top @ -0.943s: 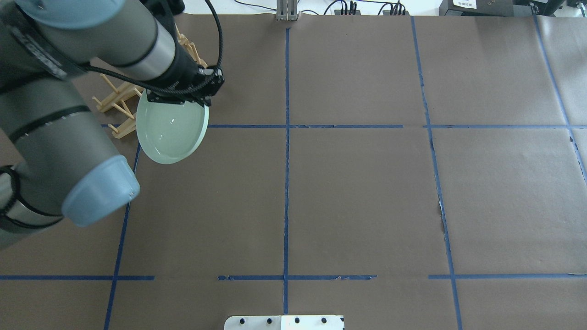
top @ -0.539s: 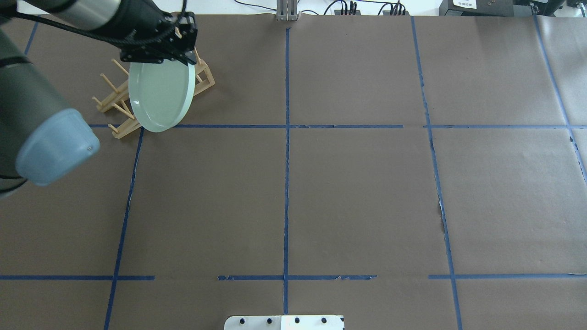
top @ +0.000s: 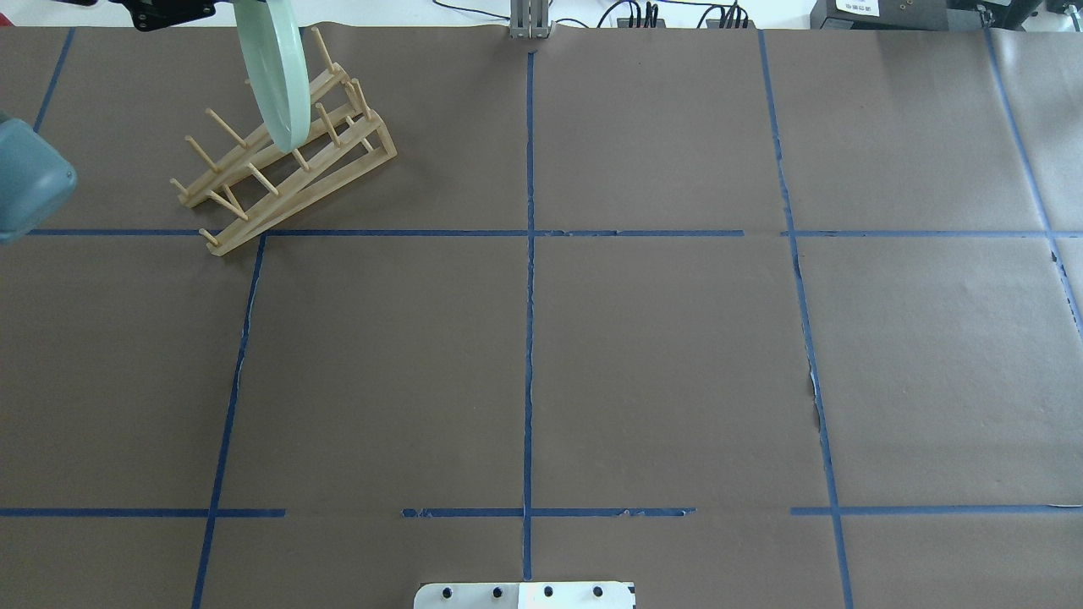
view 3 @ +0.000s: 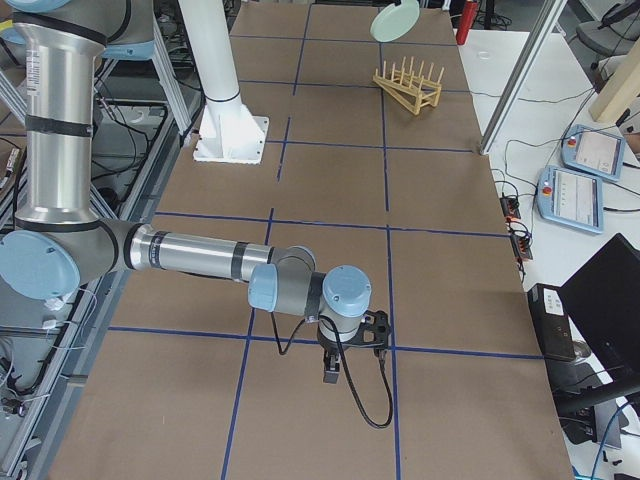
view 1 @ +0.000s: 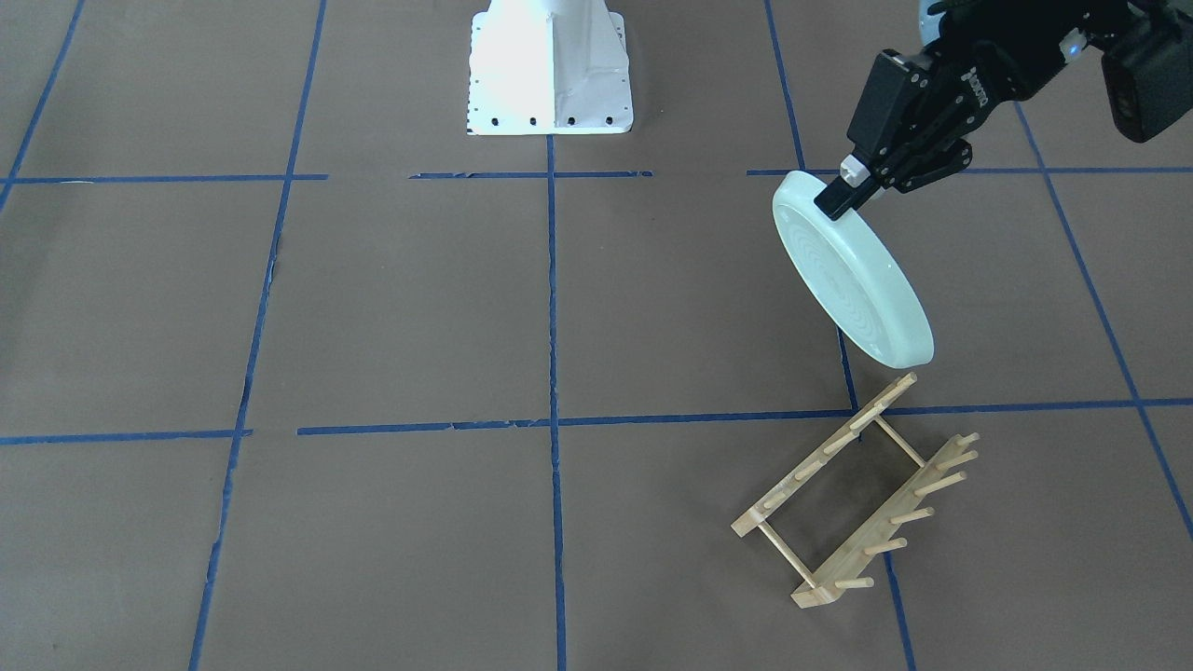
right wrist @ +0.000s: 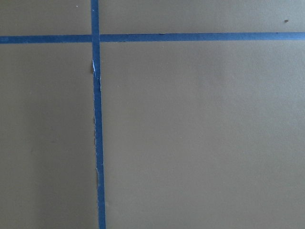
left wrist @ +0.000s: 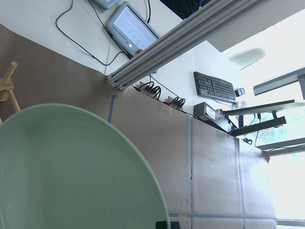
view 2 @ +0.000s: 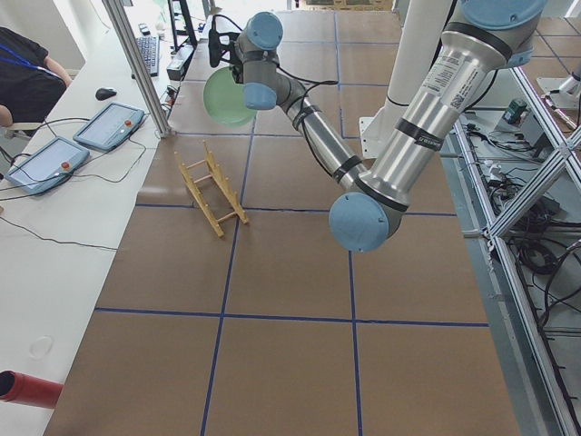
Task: Place plate on rack
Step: 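Lift the plate with the left gripper and tilt it upright over the rack, then lower the upright plate with the left gripper between the rack's pegs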
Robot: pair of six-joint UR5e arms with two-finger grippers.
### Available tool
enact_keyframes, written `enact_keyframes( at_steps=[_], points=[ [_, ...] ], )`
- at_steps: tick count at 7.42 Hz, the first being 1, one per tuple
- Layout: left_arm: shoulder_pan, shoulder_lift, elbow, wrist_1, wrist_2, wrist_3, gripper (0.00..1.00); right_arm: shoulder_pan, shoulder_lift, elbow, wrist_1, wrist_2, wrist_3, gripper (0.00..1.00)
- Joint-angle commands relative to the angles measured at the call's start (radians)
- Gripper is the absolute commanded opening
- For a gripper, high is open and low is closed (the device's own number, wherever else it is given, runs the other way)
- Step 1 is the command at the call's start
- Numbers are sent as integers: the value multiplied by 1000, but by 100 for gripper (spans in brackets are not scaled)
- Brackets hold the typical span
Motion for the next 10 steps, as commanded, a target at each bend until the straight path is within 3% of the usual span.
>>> enact_keyframes(
  at_steps=[1,3,6,10],
  points=[
    [-1,61,119,-373,64,-164,0,0,0,0,0,0,0,100],
    [4,87,182,-560,154,-253,0,1,0,0,0,0,0,100],
    [81,86,361,-906,431,-358,0,0,0,0,0,0,0,100],
    [102,55,452,-901,450,-349,0,0,0,0,0,0,0,100]
  ],
)
